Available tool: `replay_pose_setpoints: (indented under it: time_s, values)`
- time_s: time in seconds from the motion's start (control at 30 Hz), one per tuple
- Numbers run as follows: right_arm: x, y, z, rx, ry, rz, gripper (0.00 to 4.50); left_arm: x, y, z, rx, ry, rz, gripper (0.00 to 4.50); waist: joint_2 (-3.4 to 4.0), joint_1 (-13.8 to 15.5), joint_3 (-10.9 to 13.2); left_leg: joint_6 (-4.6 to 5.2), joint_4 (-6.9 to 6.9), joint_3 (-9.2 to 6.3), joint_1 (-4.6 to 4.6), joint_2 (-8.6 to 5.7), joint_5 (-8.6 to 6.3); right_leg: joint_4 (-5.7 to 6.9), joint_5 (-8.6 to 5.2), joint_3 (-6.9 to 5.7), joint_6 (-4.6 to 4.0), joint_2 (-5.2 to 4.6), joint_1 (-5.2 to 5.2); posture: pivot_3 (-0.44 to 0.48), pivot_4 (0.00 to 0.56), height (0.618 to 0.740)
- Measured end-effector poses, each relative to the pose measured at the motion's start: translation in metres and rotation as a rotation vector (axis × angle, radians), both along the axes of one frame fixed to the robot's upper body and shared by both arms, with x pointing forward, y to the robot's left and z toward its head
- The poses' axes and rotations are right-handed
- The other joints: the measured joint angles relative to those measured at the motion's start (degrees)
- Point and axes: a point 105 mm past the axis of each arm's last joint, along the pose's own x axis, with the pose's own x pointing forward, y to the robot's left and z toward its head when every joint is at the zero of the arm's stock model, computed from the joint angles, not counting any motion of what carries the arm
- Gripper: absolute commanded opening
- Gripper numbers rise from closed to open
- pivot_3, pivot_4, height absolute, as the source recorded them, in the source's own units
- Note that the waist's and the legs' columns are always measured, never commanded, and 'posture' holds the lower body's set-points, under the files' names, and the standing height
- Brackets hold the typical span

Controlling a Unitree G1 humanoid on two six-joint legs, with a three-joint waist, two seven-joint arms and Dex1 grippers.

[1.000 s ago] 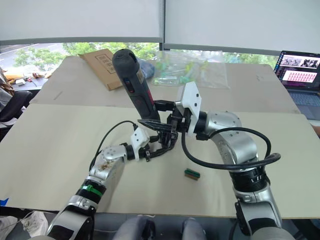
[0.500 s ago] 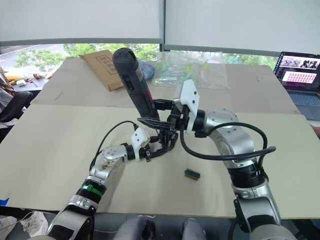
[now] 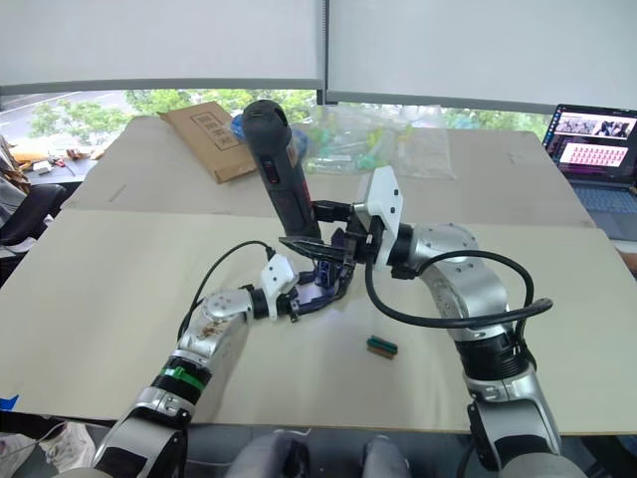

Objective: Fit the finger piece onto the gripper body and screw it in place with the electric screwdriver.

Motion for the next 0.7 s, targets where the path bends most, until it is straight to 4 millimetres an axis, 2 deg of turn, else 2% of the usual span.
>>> replay_pose_setpoints:
  time_s: [0.27,0.5,0.6,0.7]
  values:
    - [0.001,-0.007,0.0,0.022,0.004,-0.031,1.95,0.0,0.0,-0.001,0.004,0.001,0.001,2.27,-0.05,-0.1,-0.2,0.01,-0.04,-0.01,0.02,0.0,-0.01,-0.01,0.0,0.0,0.0,-0.11,-0.02,0.0,0.15,0.74]
    - [-0.001,-0.013,0.014,0.095,0.06,-0.011,1.95,0.0,-0.001,0.002,0.005,-0.004,-0.019,2.27,-0.06,0.0,-0.2,0.07,-0.06,-0.01,-0.25,-0.02,-0.05,-0.05,0.0,-0.11,0.0,-0.26,-0.23,0.0,0.15,0.74]
    - [-0.004,-0.011,0.031,0.173,0.084,0.03,1.95,0.0,-0.002,0.005,0.005,-0.011,-0.03,2.27,-0.01,-0.1,-0.1,0.08,-0.06,0.0,-0.6,-0.06,-0.04,0.04,0.01,-0.2,0.01,-0.22,-0.5,0.0,0.15,0.74]
    - [-0.02,-0.008,0.058,0.228,0.036,0.104,1.95,-0.001,-0.004,0.005,0.002,-0.009,-0.039,2.27,-0.02,0.1,-0.1,0.08,-0.05,0.0,-0.69,-0.08,-0.04,0.05,0.03,-0.35,0.05,-0.08,-0.46,0.0,0.15,0.74]
